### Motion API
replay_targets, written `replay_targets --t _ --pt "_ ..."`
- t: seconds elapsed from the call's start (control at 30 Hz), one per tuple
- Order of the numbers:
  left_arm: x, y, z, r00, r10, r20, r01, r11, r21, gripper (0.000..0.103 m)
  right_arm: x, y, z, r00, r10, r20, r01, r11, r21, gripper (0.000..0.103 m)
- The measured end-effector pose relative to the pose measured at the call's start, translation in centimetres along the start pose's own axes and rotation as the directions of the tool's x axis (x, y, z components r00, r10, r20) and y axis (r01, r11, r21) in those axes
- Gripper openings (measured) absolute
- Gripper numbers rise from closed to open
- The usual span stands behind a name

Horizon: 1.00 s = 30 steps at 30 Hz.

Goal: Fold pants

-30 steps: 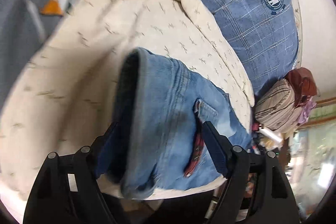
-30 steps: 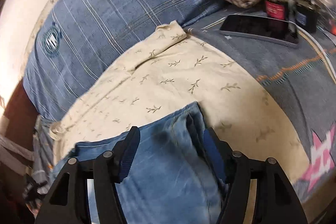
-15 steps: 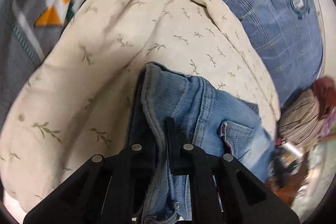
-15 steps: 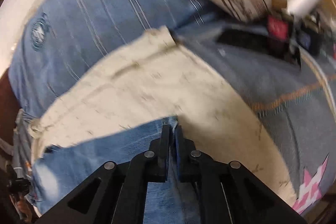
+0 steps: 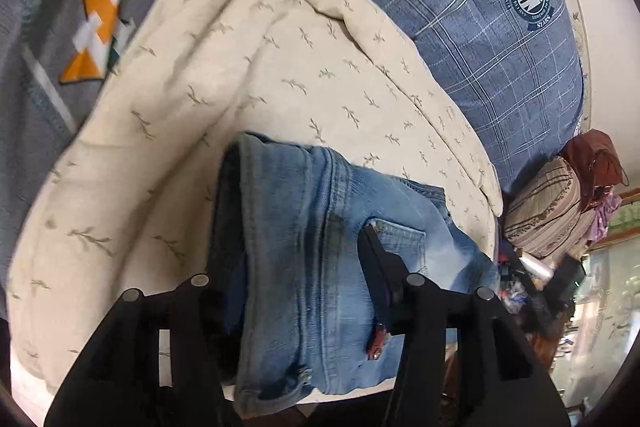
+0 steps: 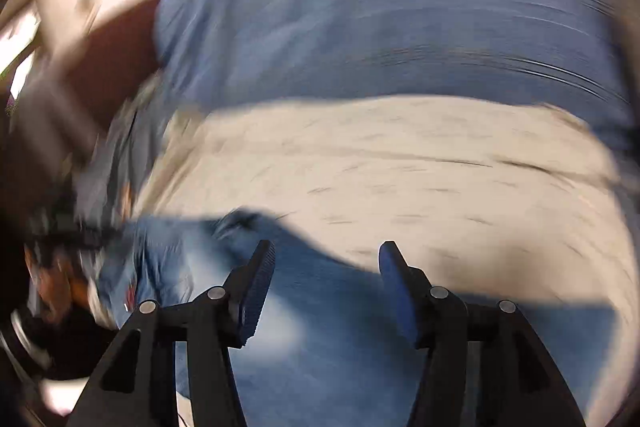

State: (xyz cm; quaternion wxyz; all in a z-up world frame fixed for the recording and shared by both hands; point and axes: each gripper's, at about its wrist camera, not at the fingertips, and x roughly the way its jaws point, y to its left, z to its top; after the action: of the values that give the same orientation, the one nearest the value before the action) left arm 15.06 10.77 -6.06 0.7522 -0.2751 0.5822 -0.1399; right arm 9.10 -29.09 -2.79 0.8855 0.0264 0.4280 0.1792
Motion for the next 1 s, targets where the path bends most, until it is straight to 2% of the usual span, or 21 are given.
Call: replay_targets --t 0.1,0.2,0.27,0.37,0.43,0.47,0.57,0.6,0.67,0.7,0.8,0.83,0.87,0.93,0.97,1.0 --pt "0.2 0.1 -0.1 1.0 0.002 -0.019 -0.002 1.0 0.006 0.05 5.5 4.7 0.8 0.992 -0.031 -0.119 0.007 0.981 -0.195 0.052" --pt "-0.5 0.8 -0.4 1.0 -0.003 -0.017 0.003 1.0 0.016 0.05 7.4 7.3 0.4 0.984 -0.061 -0.17 0.003 0.946 -0.323 0.055" --pt "-0.7 1.2 -0.3 1.0 -0.005 -0.011 0.005 1.0 0.024 0.053 8.5 7.5 0.7 0.979 -0.089 -0.182 0.016 0.931 -0.366 0.055" --pt "-0.3 1.7 0.0 1.0 -0.011 -0.016 0.011 1.0 0.011 0.054 9.8 7.9 1.2 0.971 -0.076 -0.226 -0.02 0.919 -0.393 0.055" --pt "0.3 2.0 0.2 0.999 -0.03 -0.034 0.03 1.0 -0.006 0.054 10.5 8.8 0.9 0.967 -0.089 -0.24 -0.028 0.895 -0.444 0.038" --pt "0.7 2.1 0.2 0.998 -0.035 -0.043 0.035 0.999 -0.016 0.054 10.4 9.1 0.6 0.966 -0.111 -0.232 -0.011 0.883 -0.468 0.015" --pt "1.0 2.1 0.2 0.998 -0.031 -0.051 0.03 0.999 -0.027 0.054 8.8 10.3 0.2 0.973 -0.177 -0.15 0.074 0.849 -0.524 0.009" --pt "0.8 2.1 0.1 0.998 -0.04 -0.044 0.039 0.999 -0.026 0.054 8.2 10.4 0.6 0.975 -0.188 -0.114 0.103 0.848 -0.521 0.009" --pt "0.2 1.5 0.3 0.998 -0.058 -0.014 0.058 0.998 -0.005 0.055 7.0 9.6 1.9 0.981 -0.183 -0.064 0.133 0.875 -0.466 0.009" --pt "0.1 1.3 0.5 0.999 -0.051 0.0 0.051 0.999 0.007 0.058 7.4 8.9 2.6 0.981 -0.173 -0.083 0.122 0.895 -0.428 0.009" --pt "1.2 0.9 1.1 1.0 -0.015 -0.003 0.015 1.0 0.015 0.061 10.1 8.8 2.4 0.966 -0.24 -0.101 0.168 0.872 -0.459 0.009" --pt "1.8 0.8 1.2 1.0 0.011 -0.007 -0.011 1.0 0.02 0.061 11.2 8.7 2.2 0.961 -0.253 -0.112 0.177 0.874 -0.453 0.009" --pt "2.5 0.9 1.4 0.997 0.075 -0.006 -0.075 0.997 0.028 0.061 11.8 8.4 2.1 0.958 -0.257 -0.127 0.178 0.88 -0.44 0.01" --pt "3.5 1.2 1.6 0.992 0.123 -0.017 -0.122 0.992 0.027 0.06 11.7 7.6 2.3 0.963 -0.245 -0.116 0.185 0.907 -0.378 0.011" --pt "3.6 1.7 1.8 0.994 0.106 -0.031 -0.106 0.994 0.003 0.058 11.3 6.8 2.6 0.966 -0.223 -0.132 0.172 0.932 -0.319 0.016" --pt "3.3 2.0 1.8 0.996 0.081 -0.04 -0.082 0.996 -0.022 0.055 10.7 6.1 2.8 0.967 -0.217 -0.131 0.177 0.948 -0.265 0.027"
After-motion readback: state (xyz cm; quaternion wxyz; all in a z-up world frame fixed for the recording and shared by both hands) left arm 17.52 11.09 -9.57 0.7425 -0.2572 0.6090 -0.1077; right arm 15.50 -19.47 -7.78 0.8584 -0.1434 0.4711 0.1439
